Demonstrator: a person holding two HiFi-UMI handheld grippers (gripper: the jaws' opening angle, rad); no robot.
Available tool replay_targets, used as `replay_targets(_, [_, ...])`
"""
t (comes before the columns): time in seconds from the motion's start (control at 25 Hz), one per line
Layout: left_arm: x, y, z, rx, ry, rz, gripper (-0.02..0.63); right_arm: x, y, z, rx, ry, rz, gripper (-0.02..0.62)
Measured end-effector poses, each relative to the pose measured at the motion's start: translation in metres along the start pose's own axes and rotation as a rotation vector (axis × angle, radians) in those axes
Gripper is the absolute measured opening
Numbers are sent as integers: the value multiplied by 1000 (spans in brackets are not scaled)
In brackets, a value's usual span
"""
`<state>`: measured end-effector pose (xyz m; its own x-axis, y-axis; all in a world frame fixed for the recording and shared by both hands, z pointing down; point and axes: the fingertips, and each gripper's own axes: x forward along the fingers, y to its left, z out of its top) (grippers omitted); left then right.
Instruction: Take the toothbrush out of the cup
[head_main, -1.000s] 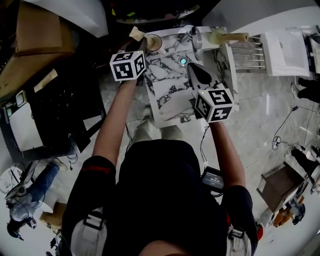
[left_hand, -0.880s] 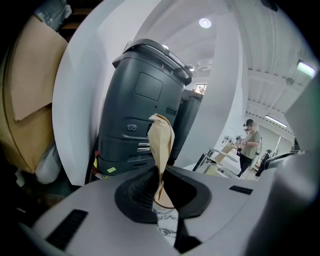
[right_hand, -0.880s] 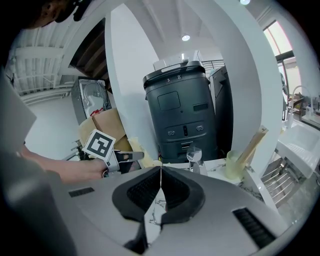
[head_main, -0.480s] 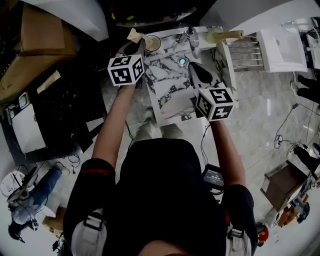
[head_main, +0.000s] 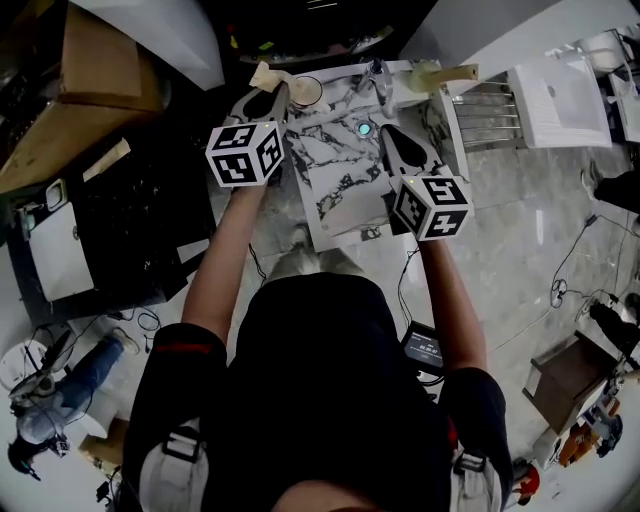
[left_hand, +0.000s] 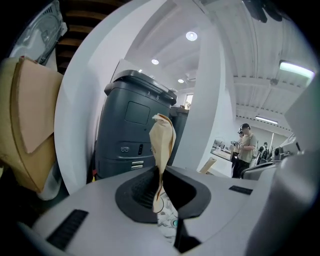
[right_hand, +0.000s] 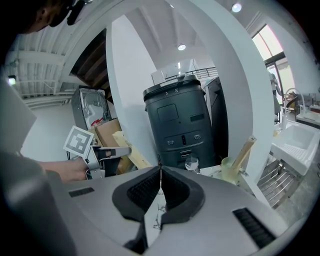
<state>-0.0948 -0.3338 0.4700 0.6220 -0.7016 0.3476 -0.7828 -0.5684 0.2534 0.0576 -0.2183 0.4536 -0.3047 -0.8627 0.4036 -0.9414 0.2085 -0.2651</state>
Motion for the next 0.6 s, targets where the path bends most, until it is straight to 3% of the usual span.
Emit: replay_targets(0.6, [-57,-50,17,35,-92,-1,36,-12,-1,15,-35,-47,70,34])
